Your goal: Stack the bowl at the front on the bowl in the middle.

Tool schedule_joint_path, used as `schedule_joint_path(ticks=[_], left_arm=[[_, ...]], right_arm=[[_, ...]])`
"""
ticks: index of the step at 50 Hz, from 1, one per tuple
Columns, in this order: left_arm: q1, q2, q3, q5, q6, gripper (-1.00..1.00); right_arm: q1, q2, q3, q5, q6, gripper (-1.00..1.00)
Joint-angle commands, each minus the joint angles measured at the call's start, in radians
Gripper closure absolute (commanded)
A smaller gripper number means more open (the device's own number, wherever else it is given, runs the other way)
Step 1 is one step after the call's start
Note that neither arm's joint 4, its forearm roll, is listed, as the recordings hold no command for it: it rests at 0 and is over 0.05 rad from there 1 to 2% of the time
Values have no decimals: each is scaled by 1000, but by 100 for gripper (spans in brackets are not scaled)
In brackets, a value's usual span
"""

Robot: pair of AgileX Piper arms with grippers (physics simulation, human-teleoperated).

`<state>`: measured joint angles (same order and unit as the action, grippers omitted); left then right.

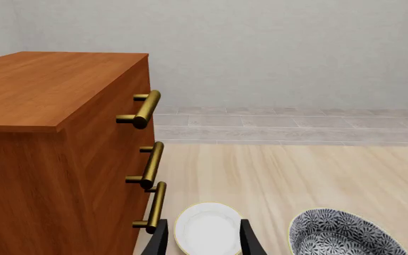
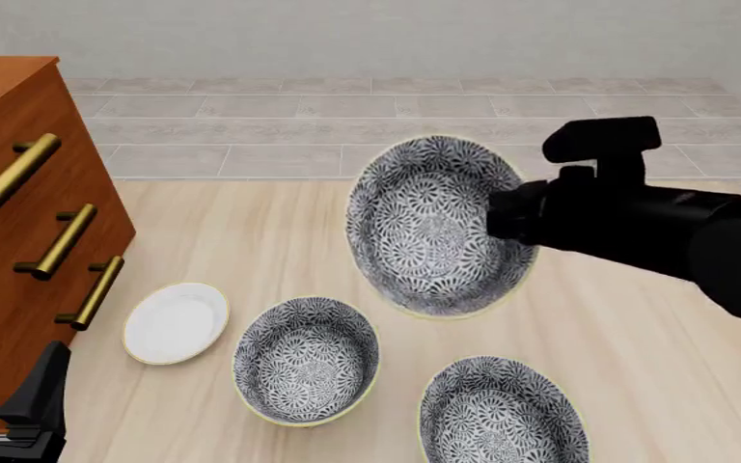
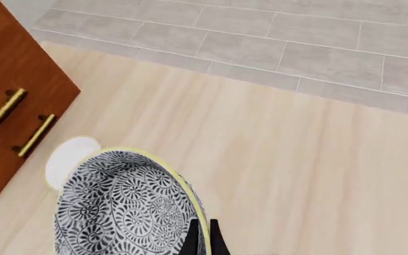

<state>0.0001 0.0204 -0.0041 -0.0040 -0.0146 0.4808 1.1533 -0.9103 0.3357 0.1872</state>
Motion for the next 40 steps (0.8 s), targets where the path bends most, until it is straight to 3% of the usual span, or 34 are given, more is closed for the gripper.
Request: schedule_joint_path(ticks=[1, 24, 40], left_arm=[[0, 0, 0, 0, 0, -100], [0, 0, 0, 0, 0, -100], [0, 0, 0, 0, 0, -100]], right_arm=[[33, -65, 1, 29, 3, 100], [133, -122, 31, 50, -14, 100], [176, -79, 34, 21, -29, 100]])
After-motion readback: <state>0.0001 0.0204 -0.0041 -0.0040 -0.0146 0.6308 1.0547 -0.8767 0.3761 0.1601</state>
